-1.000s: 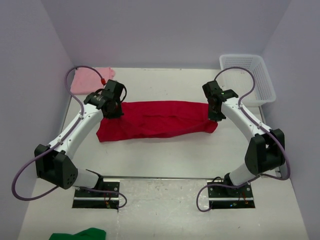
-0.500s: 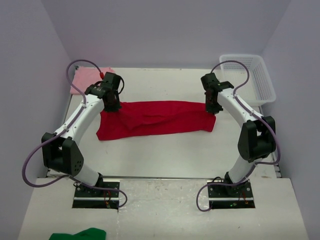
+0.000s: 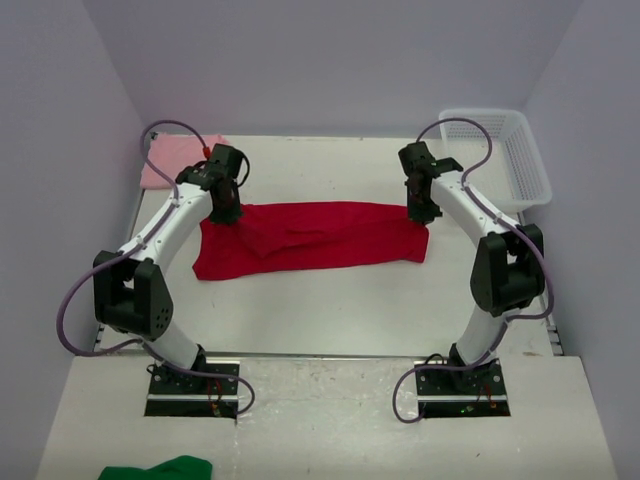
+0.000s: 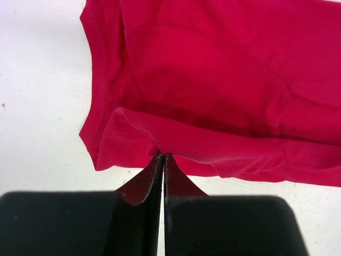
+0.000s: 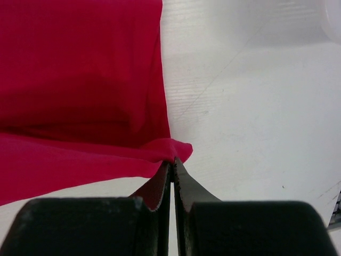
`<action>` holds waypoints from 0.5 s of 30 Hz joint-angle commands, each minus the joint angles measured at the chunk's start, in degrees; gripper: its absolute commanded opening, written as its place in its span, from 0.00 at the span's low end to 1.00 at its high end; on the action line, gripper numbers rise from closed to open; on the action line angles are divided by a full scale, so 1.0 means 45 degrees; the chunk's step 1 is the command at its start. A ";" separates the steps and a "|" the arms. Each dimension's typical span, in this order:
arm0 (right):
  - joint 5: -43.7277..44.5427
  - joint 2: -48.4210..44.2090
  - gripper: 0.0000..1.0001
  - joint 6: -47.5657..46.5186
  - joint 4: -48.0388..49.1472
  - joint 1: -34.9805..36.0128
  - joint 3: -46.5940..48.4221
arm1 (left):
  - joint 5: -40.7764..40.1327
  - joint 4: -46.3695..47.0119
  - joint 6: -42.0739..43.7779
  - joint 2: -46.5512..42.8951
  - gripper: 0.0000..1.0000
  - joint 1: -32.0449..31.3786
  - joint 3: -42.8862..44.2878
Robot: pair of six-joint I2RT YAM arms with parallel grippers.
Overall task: Fold and stack the t-shirts
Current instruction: Fold the other side of the tshirt into a rectangle
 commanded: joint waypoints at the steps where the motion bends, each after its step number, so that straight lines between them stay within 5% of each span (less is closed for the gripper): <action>1: -0.0136 0.0303 0.00 -0.0235 -0.0138 -0.0052 0.0493 | 0.0043 0.0493 0.0401 0.0154 0.00 0.0180 0.0583; 15: -0.0058 0.1787 0.00 -0.0352 -0.0235 -0.0110 0.1390 | 0.0024 0.0455 0.0440 0.2262 0.00 0.0278 0.1735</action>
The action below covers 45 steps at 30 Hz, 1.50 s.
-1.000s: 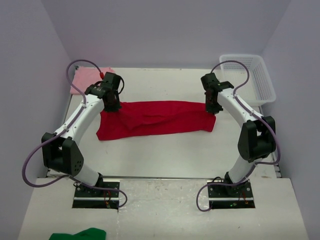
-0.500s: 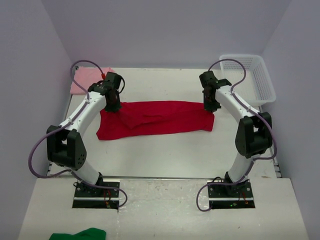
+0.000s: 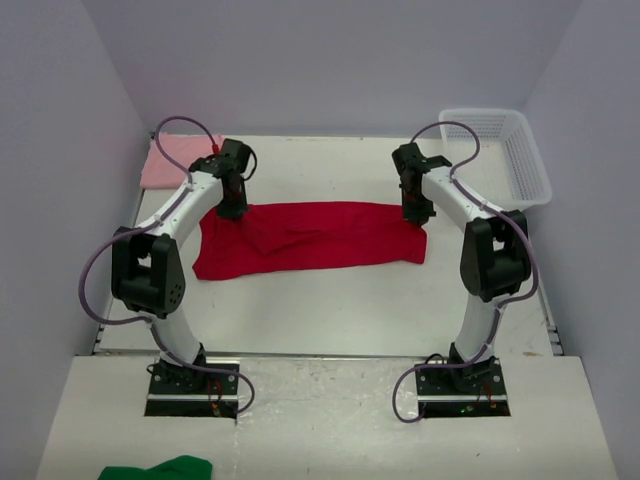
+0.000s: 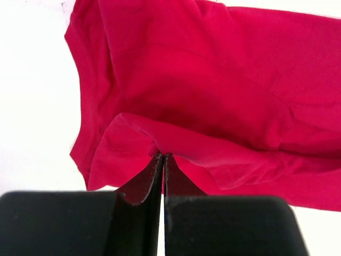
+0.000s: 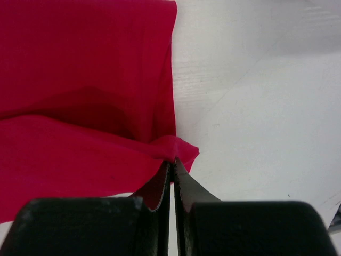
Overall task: Fold and stack the t-shirts
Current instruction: Fold the other side of the tshirt into a rectangle
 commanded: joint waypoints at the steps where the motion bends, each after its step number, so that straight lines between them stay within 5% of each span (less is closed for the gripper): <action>1: 0.0016 0.0340 0.00 -0.0245 -0.0216 -0.0144 0.0824 | 0.0029 0.0173 0.0324 0.0437 0.00 0.0195 0.0958; 45: -0.0141 0.2782 0.00 -0.0362 -0.0783 -0.0848 0.2562 | -0.0205 0.0114 0.0011 0.3368 0.00 0.1035 0.2952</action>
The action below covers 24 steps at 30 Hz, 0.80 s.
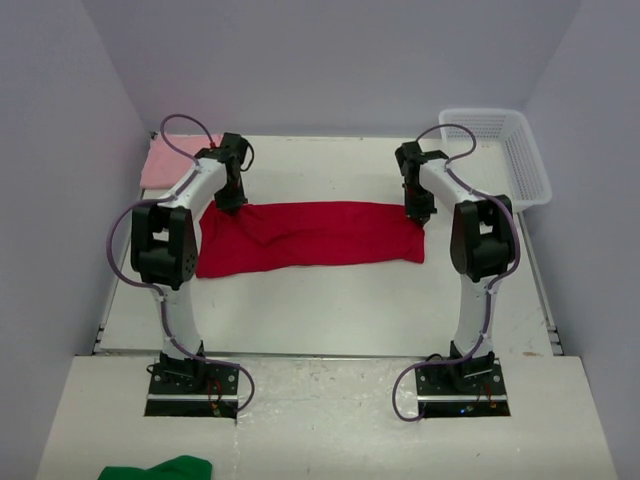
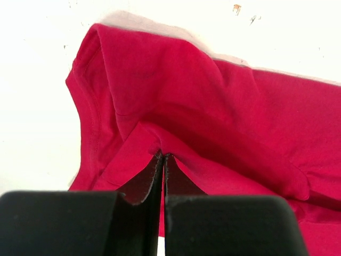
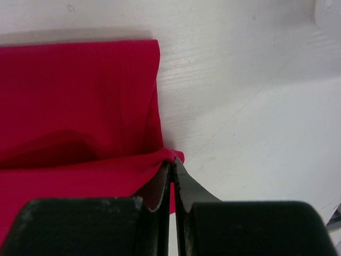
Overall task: Fold and stack the t-shirts
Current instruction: Fold the other side of the tshirt into a rectangle
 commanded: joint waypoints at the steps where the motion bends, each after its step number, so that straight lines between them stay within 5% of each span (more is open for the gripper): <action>1: -0.0194 0.0218 0.00 -0.0197 -0.0152 -0.0076 0.0687 | -0.0133 0.0211 -0.0013 0.0046 0.00 0.0132 0.0597; 7: -0.0312 0.0375 0.00 -0.0158 0.0043 -0.0095 0.0981 | -0.0522 0.0891 -0.0227 -0.0577 0.03 0.0132 0.0383; 14: -0.0196 0.0219 0.26 0.0095 0.0472 -0.0114 0.1625 | -0.1166 0.2437 -0.0247 -0.2761 0.41 0.0112 -0.0028; 17: 0.0427 -0.0092 0.53 0.0154 0.0299 -0.0095 0.2326 | -0.2023 0.2770 -0.0557 -0.4243 0.42 0.0054 -0.0184; 19: 0.0489 -0.0463 0.56 0.0154 0.0142 -0.0076 0.2367 | -0.1835 0.2867 -0.0715 -0.5242 0.42 -0.0024 -0.0921; 21: 0.0625 -0.1652 0.58 0.0428 0.0334 0.0041 0.1786 | -0.0398 0.2653 -0.0989 -0.6435 0.28 -0.0025 -0.1646; 22: 0.0065 -0.2237 0.44 0.0389 0.0627 0.0138 0.0583 | 0.0212 0.2575 -0.0990 -0.6767 0.16 -0.0025 -0.2519; 23: -0.0482 -0.2881 0.01 0.0350 0.1384 0.0178 -0.0125 | 0.0760 0.2400 -0.1067 -0.7196 0.00 -0.0025 -0.2953; 24: -0.0874 -0.4086 0.00 0.0756 0.1662 0.0178 -0.0790 | 0.1925 0.1973 -0.1145 -0.7336 0.00 -0.0005 -0.3325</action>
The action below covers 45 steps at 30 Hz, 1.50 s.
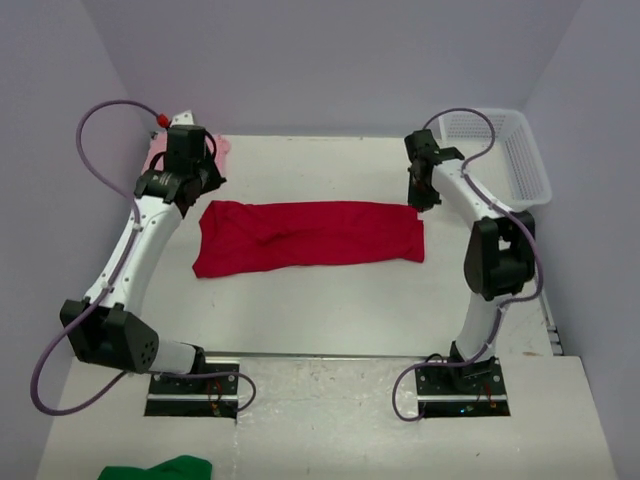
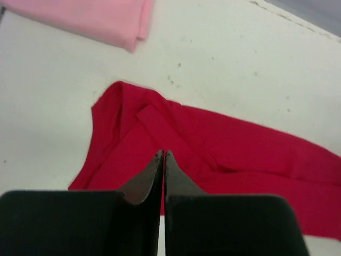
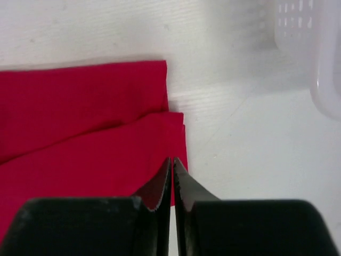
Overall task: Fold and stack the t-shirts
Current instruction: Fold the other side of the tshirt into a rectangle
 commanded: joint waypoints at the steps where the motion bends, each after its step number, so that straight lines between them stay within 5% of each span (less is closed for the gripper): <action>1: -0.1521 -0.3347 0.00 0.0633 0.1061 0.0164 -0.2452 | 0.2823 -0.0687 -0.0355 -0.0590 0.00 0.0000 -0.1960; 4: -0.3220 -0.4718 0.00 0.1063 0.1825 0.0320 -0.4063 | 0.4311 -0.0300 -0.0531 -0.1273 0.00 0.0000 -0.3703; 10: -0.4144 -0.5871 0.00 0.1357 0.2704 0.0886 -0.5822 | 0.3303 -0.0805 -0.0433 -0.1100 0.00 0.0000 -0.4663; 24: -0.2330 -0.4973 0.00 0.2294 0.1805 0.1160 -0.6680 | 0.1949 -0.0709 0.0172 0.2474 0.00 0.0019 -0.3336; 26: -0.2775 -0.5460 0.37 0.2469 0.2682 0.1140 -0.7266 | 0.1873 -0.0630 0.0270 0.2689 0.00 0.0019 -0.3355; 27: -0.2855 -0.5907 0.44 0.2548 0.2936 0.1140 -0.7810 | 0.1582 -0.0630 0.0290 0.2729 0.00 0.0019 -0.3374; 31: -0.1688 -0.5075 0.54 0.2646 0.1888 0.1121 -0.7310 | 0.0916 -0.0611 0.0329 0.2982 0.00 0.0019 -0.3375; 35: -0.0823 -0.4700 0.43 0.2919 0.1259 0.1102 -0.6996 | 0.0739 -0.0708 0.0212 0.3547 0.00 0.0039 -0.3199; 39: -0.1312 -0.4896 0.00 0.3037 0.1572 0.1102 -0.7113 | 0.0681 -0.0650 0.0173 0.3959 0.00 0.0058 -0.3218; 45: -0.1100 -0.3689 0.00 0.3114 0.1299 0.1102 -0.6548 | 0.0525 -0.0709 0.0231 0.4525 0.00 0.0117 -0.3140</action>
